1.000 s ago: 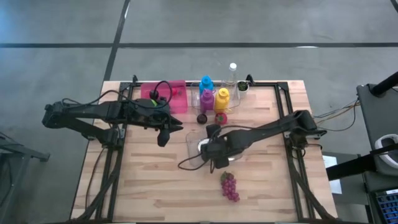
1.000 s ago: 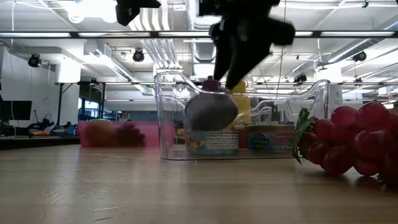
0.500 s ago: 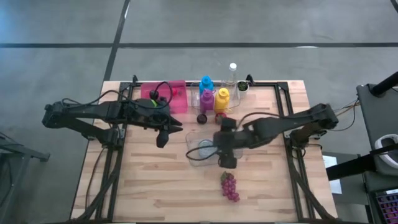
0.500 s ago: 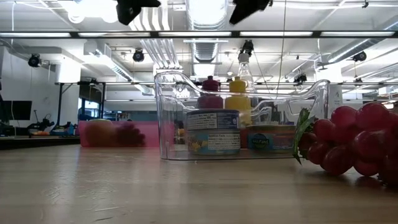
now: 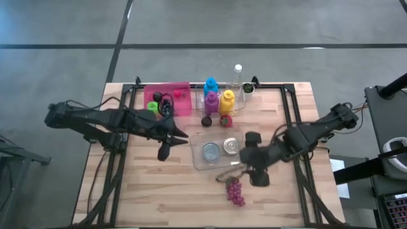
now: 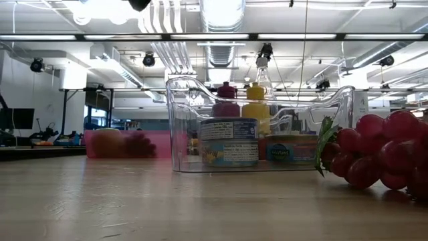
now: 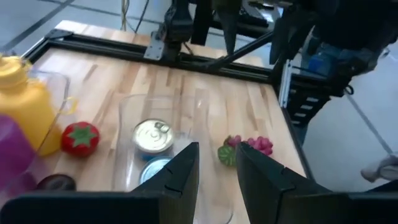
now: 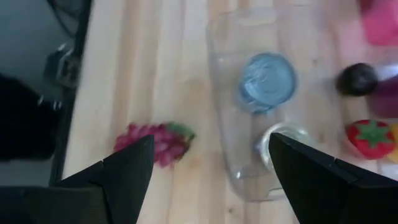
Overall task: Pick & Place Food Item
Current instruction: Put the purple grapes into the pink bin
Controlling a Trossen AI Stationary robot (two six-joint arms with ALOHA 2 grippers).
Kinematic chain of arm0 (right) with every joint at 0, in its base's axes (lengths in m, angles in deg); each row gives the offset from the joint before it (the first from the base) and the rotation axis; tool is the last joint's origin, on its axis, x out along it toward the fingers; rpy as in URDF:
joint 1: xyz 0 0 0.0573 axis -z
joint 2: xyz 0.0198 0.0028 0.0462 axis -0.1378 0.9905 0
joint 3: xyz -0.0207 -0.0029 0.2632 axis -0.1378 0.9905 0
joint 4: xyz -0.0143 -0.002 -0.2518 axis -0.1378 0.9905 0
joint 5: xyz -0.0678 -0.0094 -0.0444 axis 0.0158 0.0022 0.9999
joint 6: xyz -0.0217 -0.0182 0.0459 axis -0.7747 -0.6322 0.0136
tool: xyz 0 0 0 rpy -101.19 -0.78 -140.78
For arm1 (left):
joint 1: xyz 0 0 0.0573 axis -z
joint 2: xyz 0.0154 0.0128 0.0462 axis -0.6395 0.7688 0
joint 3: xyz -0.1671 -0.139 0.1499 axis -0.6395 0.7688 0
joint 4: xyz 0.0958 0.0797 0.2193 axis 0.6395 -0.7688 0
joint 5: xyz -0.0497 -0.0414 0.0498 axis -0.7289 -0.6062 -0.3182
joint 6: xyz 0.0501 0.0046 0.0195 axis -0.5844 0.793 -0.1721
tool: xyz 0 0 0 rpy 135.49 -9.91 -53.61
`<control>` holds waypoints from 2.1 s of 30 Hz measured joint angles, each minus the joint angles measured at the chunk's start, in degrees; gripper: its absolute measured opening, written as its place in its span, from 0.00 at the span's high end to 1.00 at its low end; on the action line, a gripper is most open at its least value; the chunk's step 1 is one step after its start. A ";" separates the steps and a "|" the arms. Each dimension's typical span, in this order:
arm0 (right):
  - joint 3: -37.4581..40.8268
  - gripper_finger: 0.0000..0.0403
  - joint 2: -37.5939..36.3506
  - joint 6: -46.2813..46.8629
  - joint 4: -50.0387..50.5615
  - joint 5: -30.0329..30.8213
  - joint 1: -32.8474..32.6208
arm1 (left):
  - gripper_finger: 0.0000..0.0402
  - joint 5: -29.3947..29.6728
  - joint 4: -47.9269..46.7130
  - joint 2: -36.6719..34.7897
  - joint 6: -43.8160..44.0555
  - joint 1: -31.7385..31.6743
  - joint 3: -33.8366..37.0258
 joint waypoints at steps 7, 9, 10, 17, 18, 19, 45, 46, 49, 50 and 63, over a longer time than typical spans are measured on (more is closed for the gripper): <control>4.47 0.27 -0.11 2.62 -0.31 -4.11 -5.58 | 0.73 5.37 1.63 2.33 0.24 5.14 0.00; 6.03 0.28 -0.11 5.83 -1.77 -5.46 -5.99 | 0.73 5.88 1.58 2.62 0.53 5.66 0.02; 6.71 0.29 -0.11 7.79 -2.94 -6.24 -6.24 | 0.73 5.90 1.55 2.61 0.54 5.73 0.02; 12.02 0.32 2.34 15.49 -12.89 -7.02 -8.13 | 0.73 5.62 1.38 2.17 -1.70 5.78 0.02; 12.72 0.33 3.15 16.60 -14.92 -7.06 -8.29 | 0.73 4.91 1.19 2.08 -1.76 5.78 0.02; 13.44 0.34 4.16 17.66 -16.29 -7.16 -8.52 | 0.73 4.21 1.09 2.05 -1.82 5.78 0.02; 14.00 0.44 23.08 11.94 -20.44 -8.75 -8.19 | 0.73 1.74 -0.73 1.86 -1.35 5.80 0.05; 14.08 0.45 23.12 11.72 -20.56 -8.70 -8.11 | 0.73 1.74 -0.72 1.86 -1.27 5.80 0.06; 14.25 0.48 23.21 11.11 -20.70 -8.50 -7.95 | 0.73 1.74 -0.73 1.86 -1.25 5.80 0.06; 14.32 0.49 23.30 10.80 -20.73 -8.49 -7.86 | 0.73 1.74 -0.72 1.86 -1.28 5.80 0.06; 14.43 0.55 24.02 14.90 -20.86 -13.58 -7.73 | 0.73 1.74 -0.74 1.86 -1.28 5.78 0.08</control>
